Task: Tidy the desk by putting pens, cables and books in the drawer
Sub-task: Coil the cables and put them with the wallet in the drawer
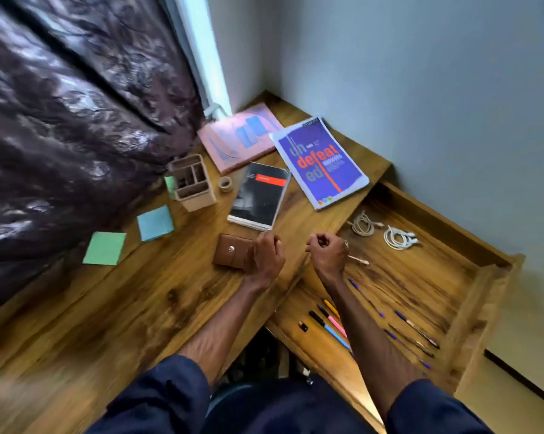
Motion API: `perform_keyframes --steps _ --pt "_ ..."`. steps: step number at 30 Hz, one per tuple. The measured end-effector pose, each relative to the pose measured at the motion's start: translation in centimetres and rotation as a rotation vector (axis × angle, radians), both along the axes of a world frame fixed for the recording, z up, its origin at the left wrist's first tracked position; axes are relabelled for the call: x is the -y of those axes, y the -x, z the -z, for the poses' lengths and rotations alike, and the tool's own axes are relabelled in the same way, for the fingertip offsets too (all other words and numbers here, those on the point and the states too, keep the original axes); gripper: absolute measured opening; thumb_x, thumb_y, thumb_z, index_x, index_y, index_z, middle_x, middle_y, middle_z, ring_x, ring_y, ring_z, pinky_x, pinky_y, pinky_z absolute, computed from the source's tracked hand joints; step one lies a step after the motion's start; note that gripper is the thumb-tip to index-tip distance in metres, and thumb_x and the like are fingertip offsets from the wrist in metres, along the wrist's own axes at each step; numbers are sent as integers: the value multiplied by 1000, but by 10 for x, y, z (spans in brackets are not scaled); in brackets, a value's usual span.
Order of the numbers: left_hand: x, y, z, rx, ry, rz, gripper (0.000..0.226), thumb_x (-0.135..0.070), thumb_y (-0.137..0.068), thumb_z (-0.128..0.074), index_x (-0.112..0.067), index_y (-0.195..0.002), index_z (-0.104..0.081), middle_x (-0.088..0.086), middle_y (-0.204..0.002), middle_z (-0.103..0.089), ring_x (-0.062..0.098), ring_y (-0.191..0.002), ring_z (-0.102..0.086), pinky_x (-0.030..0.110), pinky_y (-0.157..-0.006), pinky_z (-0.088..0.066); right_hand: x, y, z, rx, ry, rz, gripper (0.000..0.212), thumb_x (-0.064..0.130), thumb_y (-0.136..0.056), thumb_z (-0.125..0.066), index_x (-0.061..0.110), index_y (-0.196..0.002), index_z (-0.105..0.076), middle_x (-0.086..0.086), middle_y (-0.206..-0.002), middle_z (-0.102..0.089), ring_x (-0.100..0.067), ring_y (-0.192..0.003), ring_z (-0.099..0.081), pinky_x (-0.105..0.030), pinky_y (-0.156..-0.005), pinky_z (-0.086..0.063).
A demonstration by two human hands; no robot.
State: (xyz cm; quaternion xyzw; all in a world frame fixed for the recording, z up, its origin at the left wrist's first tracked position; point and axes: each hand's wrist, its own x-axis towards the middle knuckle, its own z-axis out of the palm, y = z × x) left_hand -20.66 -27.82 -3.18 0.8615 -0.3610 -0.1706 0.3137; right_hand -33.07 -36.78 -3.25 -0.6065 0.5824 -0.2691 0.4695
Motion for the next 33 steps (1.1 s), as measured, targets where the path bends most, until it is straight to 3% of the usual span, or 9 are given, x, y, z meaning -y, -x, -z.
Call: perform_keyframes --steps 3,6,13,19,24,26,28,31,33 --pt "-30 -24 -6 34 -17 -100 9 -20 -83 -52 -19 -83 -61 5 -85 -67 29 -82 -64 40 -72 -52 -17 -23 0 -73 63 -171 35 46 -77 -58 16 -80 -75 2 -71 -75 -10 -64 -72 -39 -66 -61" --pt "-56 -44 -6 69 -42 -207 10 -20 -84 -59 -19 -93 -61 6 -97 -66 29 -93 -64 38 -78 -51 -32 -42 0 -135 103 -352 36 45 -76 -56 15 -79 -76 2 -69 -74 -8 -64 -71 -36 -67 -60" --pt "-80 -80 -3 -9 -381 -274 91 -58 -72 -79 -11 -140 -41 16 -141 -46 35 -130 -47 44 -103 -45 -52 -67 -22 -142 83 -526 14 19 -87 -67 23 -75 -74 5 -65 -72 -4 -56 -67 -31 -59 -59" --pt "-74 -95 8 -277 -385 -295 105 -62 -59 -88 -8 -138 -43 16 -141 -53 34 -132 -49 42 -104 -45 -46 -74 -25 -143 62 -534 19 17 -90 -65 24 -74 -73 2 -62 -72 -3 -50 -64 -24 -54 -54" --pt "-79 -107 10 -482 -231 -297 97 -61 -62 -87 -14 -141 -56 7 -135 -63 25 -124 -58 38 -106 -47 -30 -104 -22 -171 79 -547 15 21 -86 -66 19 -75 -75 6 -64 -72 -5 -56 -67 -33 -60 -60" --pt "-84 -113 4 -561 -95 -362 71 -56 -63 -90 -19 -120 -68 0 -114 -74 17 -105 -68 34 -94 -54 -20 -131 -25 -159 121 -558 11 22 -84 -69 19 -80 -78 7 -70 -75 -5 -61 -69 -29 -62 -59" --pt "-89 -122 -3 -739 79 -465 50 -45 -68 -92 -24 -106 -66 -5 -101 -73 10 -93 -68 30 -88 -55 -7 -161 -32 -166 188 -569 9 19 -83 -72 17 -86 -79 6 -80 -77 -4 -68 -69 -19 -65 -53" --pt "-97 -138 -5 -975 301 -600 61 -47 -61 -94 -16 -108 -70 2 -107 -77 19 -102 -73 40 -97 -57 15 -204 -34 -210 306 -584 13 14 -78 -71 13 -89 -77 -2 -86 -76 -12 -73 -65 -23 -67 -48" --pt "-101 -149 -5 -1047 361 -643 68 -52 -59 -91 -14 -111 -71 5 -106 -78 24 -101 -74 43 -93 -59 30 -233 -26 -262 380 -620 23 15 -75 -72 11 -98 -71 -9 -95 -73 -24 -82 -65 -30 -71 -47"
